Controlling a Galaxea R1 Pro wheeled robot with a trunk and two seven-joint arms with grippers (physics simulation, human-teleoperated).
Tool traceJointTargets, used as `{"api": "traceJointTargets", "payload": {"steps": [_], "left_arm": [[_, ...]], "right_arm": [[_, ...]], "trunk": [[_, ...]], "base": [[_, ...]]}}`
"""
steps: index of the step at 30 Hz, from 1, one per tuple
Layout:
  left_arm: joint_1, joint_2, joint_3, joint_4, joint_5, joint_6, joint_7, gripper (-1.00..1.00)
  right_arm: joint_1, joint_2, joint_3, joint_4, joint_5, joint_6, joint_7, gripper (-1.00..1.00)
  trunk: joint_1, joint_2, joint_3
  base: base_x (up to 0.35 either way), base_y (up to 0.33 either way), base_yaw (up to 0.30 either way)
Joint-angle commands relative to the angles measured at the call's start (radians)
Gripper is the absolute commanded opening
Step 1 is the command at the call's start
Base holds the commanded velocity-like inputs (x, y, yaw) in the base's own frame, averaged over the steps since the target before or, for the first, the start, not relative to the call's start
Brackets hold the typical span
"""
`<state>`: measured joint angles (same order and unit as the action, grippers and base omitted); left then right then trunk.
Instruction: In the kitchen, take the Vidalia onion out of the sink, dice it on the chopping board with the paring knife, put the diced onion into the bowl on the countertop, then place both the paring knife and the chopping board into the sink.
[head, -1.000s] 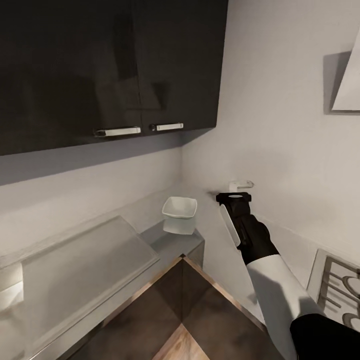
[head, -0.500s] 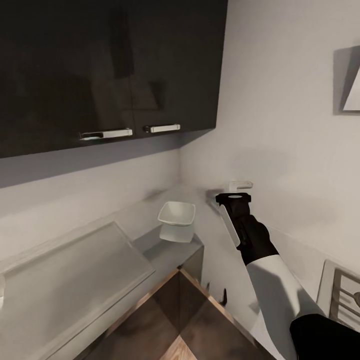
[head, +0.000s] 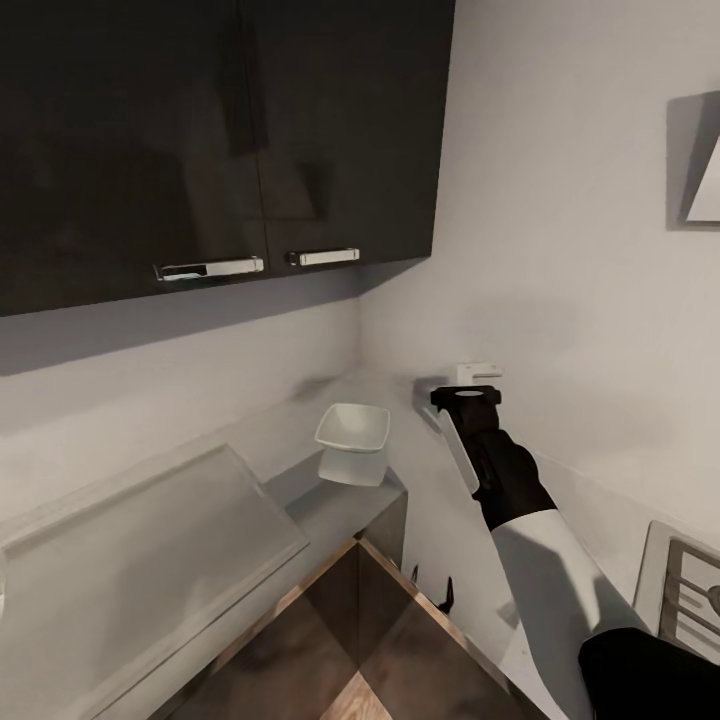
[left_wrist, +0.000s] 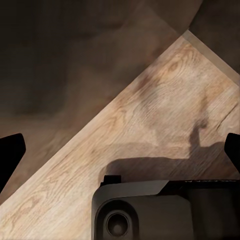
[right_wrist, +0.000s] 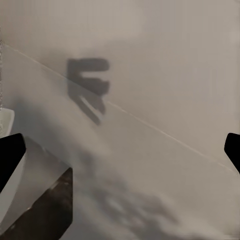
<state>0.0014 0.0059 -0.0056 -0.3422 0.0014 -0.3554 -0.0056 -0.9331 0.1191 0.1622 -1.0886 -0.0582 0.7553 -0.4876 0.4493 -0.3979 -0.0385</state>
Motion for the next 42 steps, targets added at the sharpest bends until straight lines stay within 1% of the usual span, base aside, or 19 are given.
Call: {"api": "traceJointTargets", "payload": {"steps": [1, 9, 34, 35, 38, 40, 42], "left_arm": [[0.0, 0.0, -0.001, -0.001, 0.0, -0.001, -0.001, 1.0], [0.0, 0.0, -0.001, -0.001, 0.0, -0.002, -0.001, 1.0], [0.0, 0.0, -0.001, -0.001, 0.0, -0.002, -0.001, 1.0], [0.0, 0.0, -0.001, -0.001, 0.0, -0.002, -0.001, 1.0], [0.0, 0.0, -0.001, -0.001, 0.0, -0.002, -0.001, 1.0], [0.0, 0.0, -0.001, -0.001, 0.0, -0.002, -0.001, 1.0], [0.0, 0.0, -0.001, -0.001, 0.0, -0.002, -0.001, 1.0]], "right_arm": [[-0.001, 0.001, 0.002, -0.001, -0.006, 0.004, -0.008, 1.0], [-0.001, 0.006, 0.002, -0.001, -0.005, 0.004, -0.008, 1.0], [-0.001, 0.008, 0.003, -0.001, -0.007, 0.003, -0.007, 1.0], [-0.001, 0.014, 0.002, -0.001, -0.008, 0.003, -0.007, 1.0], [-0.001, 0.043, 0.002, 0.001, -0.008, 0.002, -0.003, 1.0], [-0.001, 0.053, 0.002, 0.011, -0.008, 0.001, -0.001, 1.0], [-0.002, 0.055, 0.001, 0.047, -0.008, -0.001, 0.0, 1.0]], "trunk": [[0.001, -0.002, -0.002], [0.001, -0.002, -0.002], [0.001, -0.002, -0.002], [0.001, -0.002, -0.002], [0.001, -0.002, -0.002], [0.001, -0.002, -0.002], [0.001, -0.002, -0.002]], "base": [[0.0, 0.0, 0.0], [0.0, 0.0, 0.0], [0.0, 0.0, 0.0], [0.0, 0.0, 0.0], [0.0, 0.0, 0.0], [0.0, 0.0, 0.0], [0.0, 0.0, 0.0]]}}
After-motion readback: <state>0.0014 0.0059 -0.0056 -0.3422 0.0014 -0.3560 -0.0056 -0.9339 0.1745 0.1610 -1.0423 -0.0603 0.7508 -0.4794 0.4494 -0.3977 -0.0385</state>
